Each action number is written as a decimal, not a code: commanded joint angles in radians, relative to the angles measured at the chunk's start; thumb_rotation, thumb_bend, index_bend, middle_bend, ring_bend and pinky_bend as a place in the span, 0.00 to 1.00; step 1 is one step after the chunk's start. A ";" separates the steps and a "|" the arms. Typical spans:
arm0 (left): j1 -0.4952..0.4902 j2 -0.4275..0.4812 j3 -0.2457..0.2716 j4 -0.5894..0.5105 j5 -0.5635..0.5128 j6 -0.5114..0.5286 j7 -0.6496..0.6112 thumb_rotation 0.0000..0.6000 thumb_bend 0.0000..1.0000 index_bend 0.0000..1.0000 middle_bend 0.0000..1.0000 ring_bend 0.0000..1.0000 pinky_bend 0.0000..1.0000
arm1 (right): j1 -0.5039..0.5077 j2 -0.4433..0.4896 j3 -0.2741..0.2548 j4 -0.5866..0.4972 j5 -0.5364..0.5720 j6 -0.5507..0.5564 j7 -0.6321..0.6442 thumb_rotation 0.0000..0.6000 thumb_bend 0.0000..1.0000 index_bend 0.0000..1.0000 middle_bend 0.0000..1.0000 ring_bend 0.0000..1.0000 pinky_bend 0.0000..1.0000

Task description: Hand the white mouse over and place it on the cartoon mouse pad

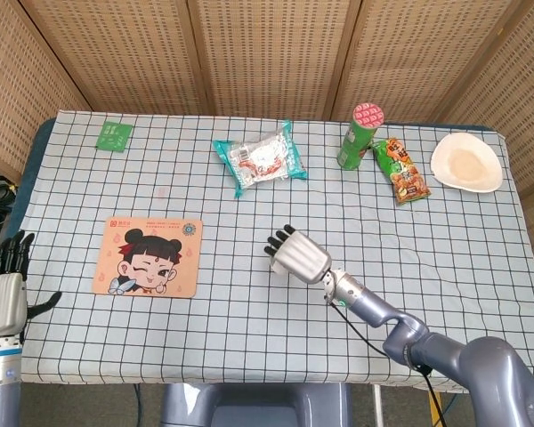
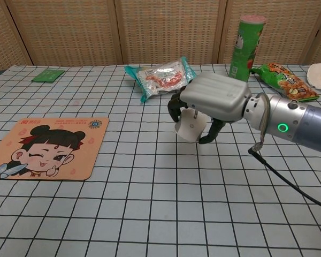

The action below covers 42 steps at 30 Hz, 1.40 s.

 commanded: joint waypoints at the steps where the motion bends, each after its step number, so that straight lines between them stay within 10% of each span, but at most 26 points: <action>1: -0.001 0.001 -0.002 0.004 -0.008 -0.007 -0.006 1.00 0.08 0.00 0.00 0.00 0.00 | 0.043 -0.064 -0.039 0.091 -0.057 0.025 0.026 1.00 0.14 0.78 0.51 0.43 0.45; 18: -0.008 -0.008 0.000 0.015 -0.018 -0.017 -0.007 1.00 0.08 0.00 0.00 0.00 0.00 | 0.104 -0.169 -0.125 0.277 -0.118 0.071 0.053 1.00 0.13 0.74 0.47 0.42 0.42; 42: -0.003 0.004 -0.002 -0.006 -0.016 -0.001 -0.017 1.00 0.08 0.00 0.00 0.00 0.00 | 0.079 -0.140 -0.116 0.142 -0.039 -0.003 -0.165 1.00 0.09 0.41 0.08 0.01 0.00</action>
